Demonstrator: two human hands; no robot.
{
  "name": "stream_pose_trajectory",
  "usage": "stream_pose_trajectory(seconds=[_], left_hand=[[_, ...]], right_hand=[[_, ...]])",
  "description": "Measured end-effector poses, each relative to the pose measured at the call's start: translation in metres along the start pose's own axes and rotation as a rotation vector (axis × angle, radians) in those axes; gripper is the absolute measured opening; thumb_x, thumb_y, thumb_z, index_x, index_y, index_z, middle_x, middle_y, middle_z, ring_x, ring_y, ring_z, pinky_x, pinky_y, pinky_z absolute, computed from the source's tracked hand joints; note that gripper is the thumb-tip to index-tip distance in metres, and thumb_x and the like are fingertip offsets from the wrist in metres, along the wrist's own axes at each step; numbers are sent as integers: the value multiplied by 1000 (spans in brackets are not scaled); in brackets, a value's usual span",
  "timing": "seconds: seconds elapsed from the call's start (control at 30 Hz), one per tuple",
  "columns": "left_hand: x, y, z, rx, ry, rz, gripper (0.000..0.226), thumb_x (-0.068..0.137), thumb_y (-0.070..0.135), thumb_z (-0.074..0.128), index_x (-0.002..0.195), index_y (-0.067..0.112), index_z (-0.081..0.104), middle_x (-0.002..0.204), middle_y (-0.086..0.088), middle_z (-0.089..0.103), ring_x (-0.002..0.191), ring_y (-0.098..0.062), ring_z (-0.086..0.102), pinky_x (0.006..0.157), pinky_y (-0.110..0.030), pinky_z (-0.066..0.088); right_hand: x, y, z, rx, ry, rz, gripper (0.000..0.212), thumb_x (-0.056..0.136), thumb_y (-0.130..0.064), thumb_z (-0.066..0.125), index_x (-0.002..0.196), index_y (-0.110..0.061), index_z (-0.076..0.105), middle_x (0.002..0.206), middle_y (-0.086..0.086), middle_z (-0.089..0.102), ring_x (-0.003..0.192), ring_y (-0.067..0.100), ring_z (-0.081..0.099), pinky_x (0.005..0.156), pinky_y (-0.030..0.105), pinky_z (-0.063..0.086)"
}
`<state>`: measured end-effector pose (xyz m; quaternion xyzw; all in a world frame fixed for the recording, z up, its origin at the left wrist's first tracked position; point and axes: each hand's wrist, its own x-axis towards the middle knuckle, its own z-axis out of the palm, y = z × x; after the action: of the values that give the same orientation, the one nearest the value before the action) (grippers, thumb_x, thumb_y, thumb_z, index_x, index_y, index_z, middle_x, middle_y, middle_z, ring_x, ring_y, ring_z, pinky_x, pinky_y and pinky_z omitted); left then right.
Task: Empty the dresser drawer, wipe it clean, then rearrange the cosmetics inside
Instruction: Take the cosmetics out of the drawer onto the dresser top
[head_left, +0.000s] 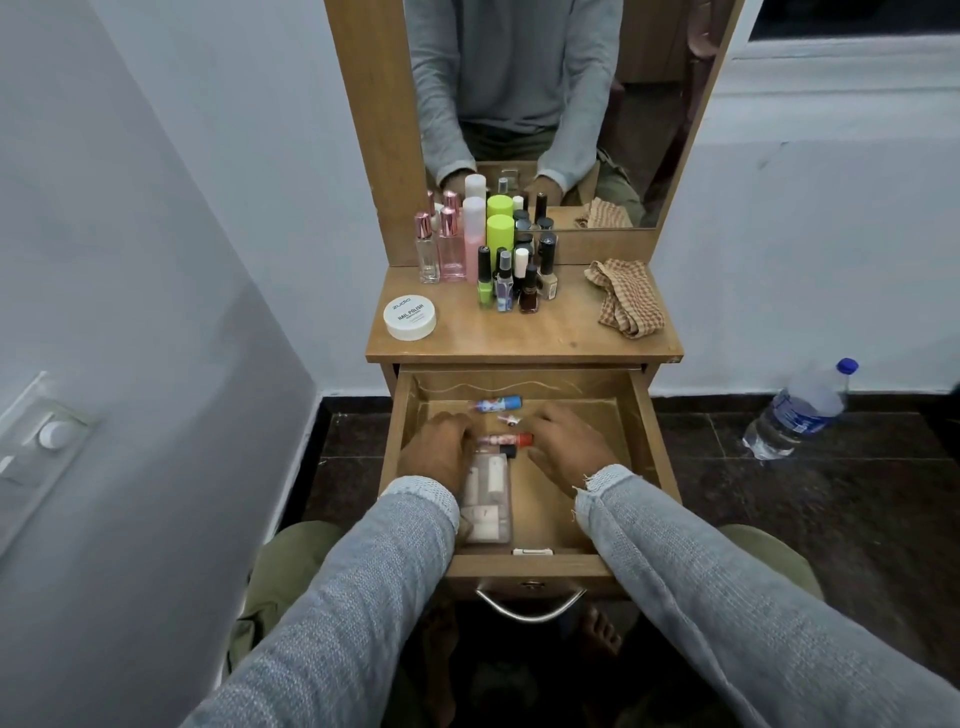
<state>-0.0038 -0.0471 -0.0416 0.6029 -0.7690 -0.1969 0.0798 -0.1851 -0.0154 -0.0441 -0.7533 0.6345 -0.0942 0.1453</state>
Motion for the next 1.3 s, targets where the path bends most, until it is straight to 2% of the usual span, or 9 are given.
stream_pose_trajectory(seconds=[0.2, 0.33, 0.43, 0.53, 0.63, 0.77, 0.93, 1.07, 1.3], left_hand=[[1, 0, 2, 53, -66, -45, 19, 92, 9, 52, 105, 18, 62, 106, -7, 65, 95, -27, 63, 85, -40, 53], [1, -1, 0, -31, -22, -59, 16, 93, 10, 53, 102, 17, 64, 101, -6, 68, 88, -25, 64, 84, -40, 55], [-2, -2, -1, -138, 45, -59, 16, 92, 9, 56, 91, 24, 64, 98, -3, 69, 85, -22, 64, 83, -37, 55], [-4, -4, -3, -288, 119, -12, 22, 89, 7, 58, 88, 28, 64, 98, 3, 71, 88, -17, 65, 85, -35, 54], [-6, -13, -13, -324, 18, 72, 24, 87, 2, 60, 95, 23, 67, 97, 5, 69, 90, -15, 64, 88, -35, 54], [-16, -28, -36, -175, -176, 228, 27, 83, 0, 67, 105, 17, 67, 103, 2, 67, 95, -14, 63, 90, -38, 53], [-30, -29, -56, 95, -310, 266, 38, 81, 24, 77, 116, 19, 62, 116, 3, 62, 106, -16, 58, 91, -31, 48], [-37, -21, -56, 262, -393, 281, 42, 82, 19, 74, 122, 23, 60, 128, 3, 57, 116, -18, 53, 98, -32, 46], [-36, -18, -44, 472, -445, 376, 30, 84, 16, 70, 114, 21, 66, 118, 0, 62, 109, -20, 57, 93, -33, 49]], right_hand=[[7, -6, 6, -87, -92, 65, 42, 94, -20, 51, 136, -18, 47, 128, 7, 46, 118, 25, 47, 92, 39, 47], [5, -1, 10, -15, -35, 62, 37, 92, -20, 55, 129, -18, 52, 124, 4, 49, 112, 24, 50, 91, 38, 47], [1, -3, 12, 51, 21, 35, 32, 91, -32, 57, 120, -18, 57, 116, 2, 53, 105, 21, 53, 86, 32, 45], [-3, -9, 16, 98, -33, 11, 53, 83, -54, 60, 125, -22, 55, 123, -1, 57, 110, 19, 53, 90, 31, 45], [-3, -14, 21, 102, -134, 49, 73, 73, -60, 66, 133, -26, 43, 135, 0, 52, 119, 22, 51, 94, 42, 48], [-1, -17, 25, 115, -204, 46, 81, 70, -57, 73, 138, -32, 34, 141, 1, 47, 124, 23, 49, 96, 44, 47], [-2, -19, 24, 162, -207, 76, 78, 73, -47, 76, 138, -32, 36, 145, 2, 45, 127, 25, 47, 99, 42, 45], [-2, -21, 23, 181, -217, 134, 79, 73, -42, 77, 138, -30, 35, 143, 2, 47, 125, 25, 50, 97, 41, 46], [-3, -20, 22, 174, -207, 169, 81, 75, -42, 76, 141, -26, 33, 140, 1, 50, 117, 24, 55, 92, 41, 49]])
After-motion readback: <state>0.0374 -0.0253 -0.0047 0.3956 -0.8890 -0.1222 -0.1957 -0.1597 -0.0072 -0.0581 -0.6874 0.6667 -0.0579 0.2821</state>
